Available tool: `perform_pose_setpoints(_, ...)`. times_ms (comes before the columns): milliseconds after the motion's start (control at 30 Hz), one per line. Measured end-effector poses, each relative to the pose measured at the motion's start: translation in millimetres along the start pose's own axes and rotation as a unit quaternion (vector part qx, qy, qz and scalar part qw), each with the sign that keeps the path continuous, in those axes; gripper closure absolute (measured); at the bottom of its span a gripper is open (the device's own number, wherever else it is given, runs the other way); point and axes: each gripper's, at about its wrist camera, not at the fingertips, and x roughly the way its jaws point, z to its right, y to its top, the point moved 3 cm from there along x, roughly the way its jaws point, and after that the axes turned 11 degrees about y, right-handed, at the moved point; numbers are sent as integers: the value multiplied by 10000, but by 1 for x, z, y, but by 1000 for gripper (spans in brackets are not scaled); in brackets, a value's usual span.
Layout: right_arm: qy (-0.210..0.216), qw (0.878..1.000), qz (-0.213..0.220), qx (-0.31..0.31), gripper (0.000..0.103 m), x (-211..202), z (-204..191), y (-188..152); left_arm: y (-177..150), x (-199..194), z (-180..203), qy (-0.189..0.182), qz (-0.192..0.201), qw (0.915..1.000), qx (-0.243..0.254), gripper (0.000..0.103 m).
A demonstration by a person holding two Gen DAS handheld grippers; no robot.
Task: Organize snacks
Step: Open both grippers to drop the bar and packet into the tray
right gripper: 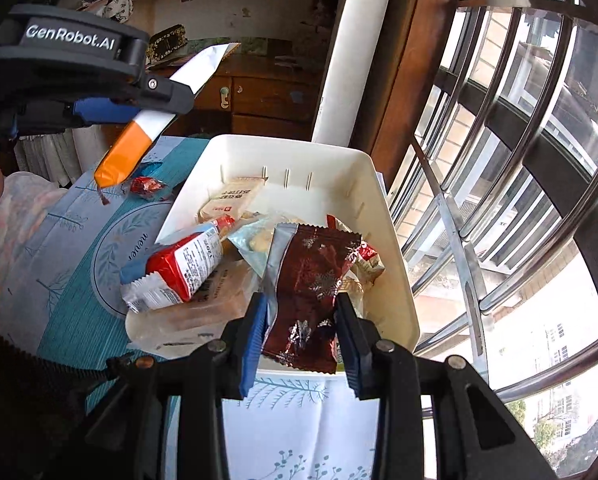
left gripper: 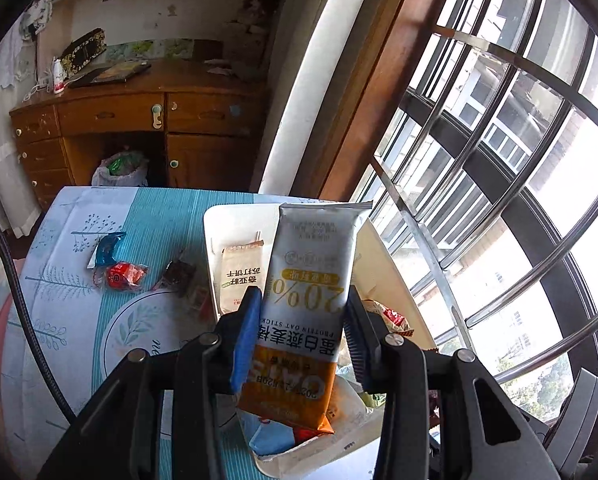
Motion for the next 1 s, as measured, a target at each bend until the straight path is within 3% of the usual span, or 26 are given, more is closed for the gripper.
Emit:
perform_pose_setpoints(233,247,9996,-135,70,66,13,16,-4,4,26,18,34,-128,9999,51,63)
perform_pose_setpoints(367,377,9991,-202,62,57,16,19,-7,3,37,24,65,-209,9997,104,62)
perform_pose_setpoints(500,398,9988,-210,198,40,18,29,-9,0,40,22,123,-289,9995,38,48)
perform_pose_setpoints(600,397,9987,-161,272,31,17,33,-9,-2,39,15,129,-326,9993,-95,44)
perform_pose_setpoints(867,282,9990,-61,351,27,11,33,-7,-8,26,-11,358,-378,9983,-263,38)
perform_pose_setpoints(1000,395,9985,25,369,19,7,27,-4,-10,13,-25,482,-333,9977,-327,33)
